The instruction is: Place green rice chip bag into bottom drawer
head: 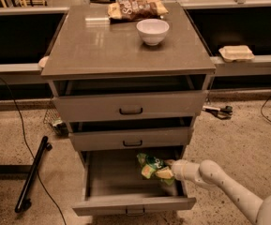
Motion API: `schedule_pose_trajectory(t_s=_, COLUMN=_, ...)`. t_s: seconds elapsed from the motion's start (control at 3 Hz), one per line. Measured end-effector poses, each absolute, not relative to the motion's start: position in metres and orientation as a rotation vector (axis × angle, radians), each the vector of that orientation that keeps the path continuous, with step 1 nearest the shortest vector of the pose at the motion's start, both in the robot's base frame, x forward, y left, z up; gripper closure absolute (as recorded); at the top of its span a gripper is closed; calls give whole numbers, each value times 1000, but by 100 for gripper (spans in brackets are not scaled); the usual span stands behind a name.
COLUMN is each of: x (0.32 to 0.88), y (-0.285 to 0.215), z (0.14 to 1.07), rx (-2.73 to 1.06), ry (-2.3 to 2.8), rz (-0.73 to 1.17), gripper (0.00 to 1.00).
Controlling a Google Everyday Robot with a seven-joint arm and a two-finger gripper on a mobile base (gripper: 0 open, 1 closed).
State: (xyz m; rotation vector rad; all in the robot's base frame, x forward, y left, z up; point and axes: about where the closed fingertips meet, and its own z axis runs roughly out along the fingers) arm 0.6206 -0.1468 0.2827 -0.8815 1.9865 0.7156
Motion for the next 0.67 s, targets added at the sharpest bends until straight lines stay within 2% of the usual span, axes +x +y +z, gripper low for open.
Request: schedule_pose_trajectory(t_s=0.67, x=627, y=-129, z=249, rx=-843, ry=2036, rz=722, gripper=100)
